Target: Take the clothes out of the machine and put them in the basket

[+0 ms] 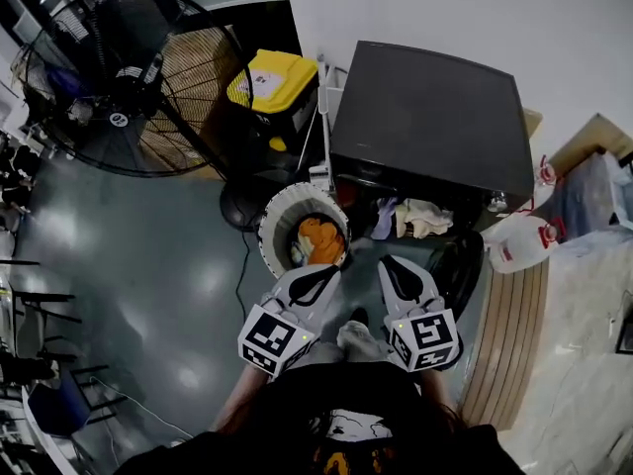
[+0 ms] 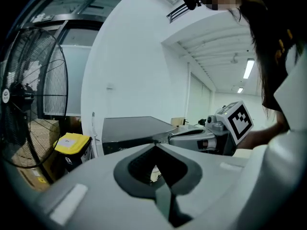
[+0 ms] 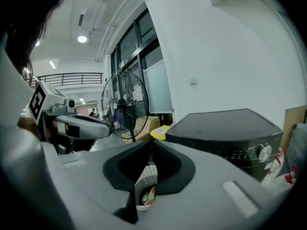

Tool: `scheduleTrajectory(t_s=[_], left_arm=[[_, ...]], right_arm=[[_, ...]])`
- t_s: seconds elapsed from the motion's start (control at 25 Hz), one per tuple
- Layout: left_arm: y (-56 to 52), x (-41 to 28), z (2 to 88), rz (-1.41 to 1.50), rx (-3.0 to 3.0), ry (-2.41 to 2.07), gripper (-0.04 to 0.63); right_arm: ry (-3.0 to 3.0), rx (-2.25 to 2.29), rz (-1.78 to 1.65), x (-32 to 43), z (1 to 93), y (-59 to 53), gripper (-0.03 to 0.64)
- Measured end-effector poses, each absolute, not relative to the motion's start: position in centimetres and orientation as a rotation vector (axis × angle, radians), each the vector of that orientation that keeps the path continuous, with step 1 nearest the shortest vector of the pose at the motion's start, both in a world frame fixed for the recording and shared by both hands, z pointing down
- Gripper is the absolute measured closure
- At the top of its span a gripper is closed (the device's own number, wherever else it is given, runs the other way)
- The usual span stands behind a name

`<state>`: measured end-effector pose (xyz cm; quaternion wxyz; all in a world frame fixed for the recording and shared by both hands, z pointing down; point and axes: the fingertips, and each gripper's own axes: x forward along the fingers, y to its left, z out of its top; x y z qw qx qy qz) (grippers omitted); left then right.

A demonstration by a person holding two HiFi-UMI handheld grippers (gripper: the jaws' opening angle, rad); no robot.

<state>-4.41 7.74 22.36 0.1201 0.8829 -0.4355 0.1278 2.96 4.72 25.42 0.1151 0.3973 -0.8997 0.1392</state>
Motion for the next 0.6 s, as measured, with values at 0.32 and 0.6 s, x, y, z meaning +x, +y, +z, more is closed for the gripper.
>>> scheduleTrajectory(t_s=[0.32, 0.6], left_arm=[[5.1, -4.1, 23.7, 0.429, 2.588, -1.207, 0.595], [4.6, -5.7, 25.3, 0.495, 2.596, -1.115, 0.595]], right_arm=[[-2.618, 1.178, 0.497, 3.4, 27.4, 3.1, 0.566], [-2.553, 1.297, 0.533, 3.1, 29.3, 2.0, 0.565]])
